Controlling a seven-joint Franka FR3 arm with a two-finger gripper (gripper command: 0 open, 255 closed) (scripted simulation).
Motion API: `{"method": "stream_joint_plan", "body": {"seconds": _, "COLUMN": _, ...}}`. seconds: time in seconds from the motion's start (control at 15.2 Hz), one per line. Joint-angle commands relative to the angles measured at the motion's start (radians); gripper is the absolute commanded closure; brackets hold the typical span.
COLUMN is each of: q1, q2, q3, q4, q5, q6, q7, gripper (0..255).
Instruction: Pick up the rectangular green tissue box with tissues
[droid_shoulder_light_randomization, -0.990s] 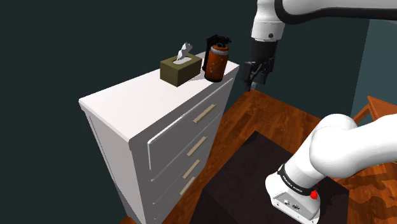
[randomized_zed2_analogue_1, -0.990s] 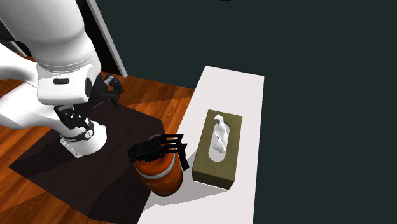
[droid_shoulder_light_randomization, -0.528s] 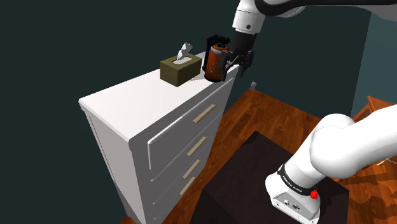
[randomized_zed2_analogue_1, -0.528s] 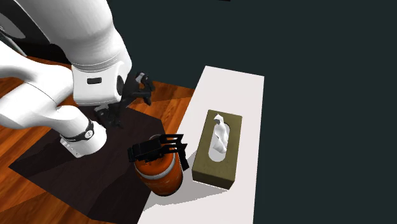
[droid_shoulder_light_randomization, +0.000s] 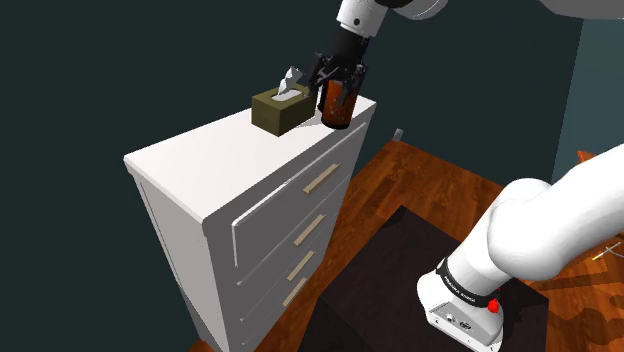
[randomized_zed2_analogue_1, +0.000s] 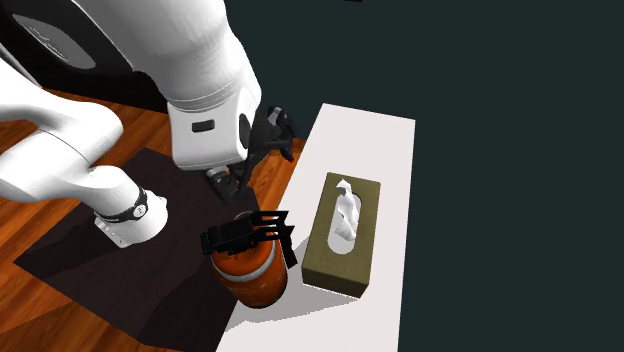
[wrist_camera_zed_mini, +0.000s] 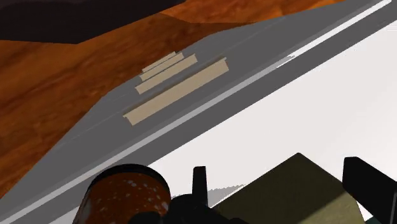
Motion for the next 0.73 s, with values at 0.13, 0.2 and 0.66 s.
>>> {"method": "stream_joint_plan", "body": {"seconds": 0.13, "q1": 0.006, "q2": 0.099, "q3": 0.000, "q4": 0.105, "q5": 0.047, "q6": 0.078, "q7": 0.023, "gripper": 0}}
{"method": "stream_joint_plan", "body": {"seconds": 0.2, "q1": 0.007, "q2": 0.121, "q3": 0.000, "q4": 0.132, "q5": 0.058, "q6": 0.094, "q7": 0.028, "gripper": 0}}
{"method": "stream_joint_plan", "body": {"seconds": 0.66, "q1": 0.011, "q2": 0.217, "q3": -0.002, "q4": 0.228, "q5": 0.109, "q6": 0.183, "q7": 0.042, "gripper": 0}}
